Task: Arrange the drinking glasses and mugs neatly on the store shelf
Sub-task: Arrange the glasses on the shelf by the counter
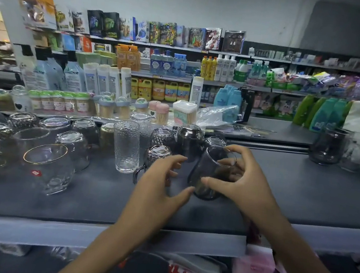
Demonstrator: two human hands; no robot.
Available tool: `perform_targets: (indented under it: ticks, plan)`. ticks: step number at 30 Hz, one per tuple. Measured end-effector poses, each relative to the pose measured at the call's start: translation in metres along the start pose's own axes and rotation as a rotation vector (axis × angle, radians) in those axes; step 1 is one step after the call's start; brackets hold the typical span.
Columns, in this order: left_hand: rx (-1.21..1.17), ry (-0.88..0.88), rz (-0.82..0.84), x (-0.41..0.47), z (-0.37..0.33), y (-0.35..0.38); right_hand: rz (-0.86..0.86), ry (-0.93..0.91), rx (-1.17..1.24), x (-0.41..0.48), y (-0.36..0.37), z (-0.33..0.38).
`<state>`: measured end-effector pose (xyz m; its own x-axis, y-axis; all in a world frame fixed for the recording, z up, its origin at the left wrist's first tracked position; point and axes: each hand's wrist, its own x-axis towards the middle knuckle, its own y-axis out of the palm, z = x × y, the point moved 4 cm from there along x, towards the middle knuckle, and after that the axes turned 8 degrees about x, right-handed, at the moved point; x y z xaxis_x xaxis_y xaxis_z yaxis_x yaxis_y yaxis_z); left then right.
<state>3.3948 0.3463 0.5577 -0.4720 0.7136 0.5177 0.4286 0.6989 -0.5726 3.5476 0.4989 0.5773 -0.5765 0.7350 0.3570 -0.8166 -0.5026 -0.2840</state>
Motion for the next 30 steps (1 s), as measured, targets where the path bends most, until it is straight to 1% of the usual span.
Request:
perform_targets:
  ticks: [5,9,12,17,21,30]
  plan:
    - [-0.051,-0.115,0.075,0.002,0.012,0.025,0.023,0.015,-0.062,0.024,0.004,0.003]
    - [-0.094,-0.177,0.115,0.006,0.016,0.036,0.044,0.029,-0.187,0.037,0.014,0.008]
    - [-0.134,-0.196,0.149,0.0,0.017,0.039,0.065,0.039,-0.225,0.04,0.018,0.01]
    - [-0.117,-0.243,0.149,-0.013,0.025,0.039,0.095,0.035,-0.277,0.039,0.024,0.01]
    - [-0.092,-0.294,0.155,-0.001,0.019,0.047,0.088,0.039,-0.299,0.055,0.031,0.006]
    - [-0.085,-0.39,0.166,0.015,0.017,0.066,0.158,0.01,-0.316,0.088,0.044,-0.002]
